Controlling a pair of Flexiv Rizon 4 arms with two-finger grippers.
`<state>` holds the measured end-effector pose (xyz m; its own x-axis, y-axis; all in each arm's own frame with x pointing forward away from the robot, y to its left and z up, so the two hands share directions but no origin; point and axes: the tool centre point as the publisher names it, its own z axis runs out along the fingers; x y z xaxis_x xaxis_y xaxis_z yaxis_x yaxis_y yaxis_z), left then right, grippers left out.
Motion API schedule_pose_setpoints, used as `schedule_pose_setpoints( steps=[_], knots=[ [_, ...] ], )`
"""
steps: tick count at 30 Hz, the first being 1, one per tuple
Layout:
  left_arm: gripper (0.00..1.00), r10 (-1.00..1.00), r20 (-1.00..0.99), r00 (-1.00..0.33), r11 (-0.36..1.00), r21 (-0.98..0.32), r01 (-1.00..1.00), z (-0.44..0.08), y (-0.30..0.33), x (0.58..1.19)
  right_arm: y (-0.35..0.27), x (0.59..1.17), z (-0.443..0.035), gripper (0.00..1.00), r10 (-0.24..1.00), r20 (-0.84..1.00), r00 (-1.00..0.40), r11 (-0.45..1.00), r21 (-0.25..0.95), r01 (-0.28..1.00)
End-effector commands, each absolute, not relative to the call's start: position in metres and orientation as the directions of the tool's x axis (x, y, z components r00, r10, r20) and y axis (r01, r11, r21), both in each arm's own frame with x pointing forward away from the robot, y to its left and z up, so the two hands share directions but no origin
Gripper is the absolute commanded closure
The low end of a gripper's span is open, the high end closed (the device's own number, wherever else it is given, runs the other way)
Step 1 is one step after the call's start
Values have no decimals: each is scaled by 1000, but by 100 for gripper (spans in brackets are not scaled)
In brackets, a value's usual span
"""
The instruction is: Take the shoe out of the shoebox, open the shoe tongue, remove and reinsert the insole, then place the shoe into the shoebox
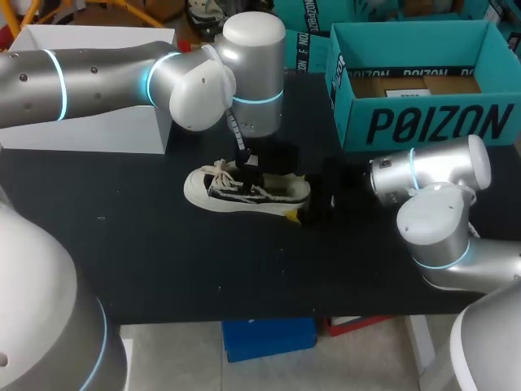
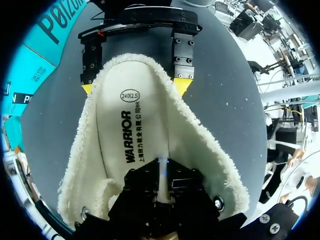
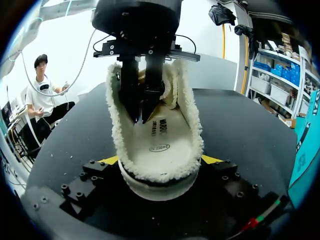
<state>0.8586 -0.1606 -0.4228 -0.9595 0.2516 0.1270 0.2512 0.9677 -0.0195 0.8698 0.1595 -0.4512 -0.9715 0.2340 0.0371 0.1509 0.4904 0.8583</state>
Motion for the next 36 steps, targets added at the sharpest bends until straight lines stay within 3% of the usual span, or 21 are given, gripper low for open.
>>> schedule_pose_setpoints(
  steps=[1,13,26,36],
  knots=[
    [76,262,92,-961,965,-11,262,-446,-159,846,164,871,-457,100,238,39,-971,492,857,155],
    [82,254,-41,-966,966,71,250,-473,-152,848,164,871,-457,100,238,39,-971,492,857,155],
    [76,217,-296,-930,968,186,167,-522,-133,881,164,871,-457,100,238,39,-971,492,857,155],
    [90,197,-472,-859,965,249,84,-552,-130,909,164,871,-457,100,238,39,-971,492,857,155]
  ],
)
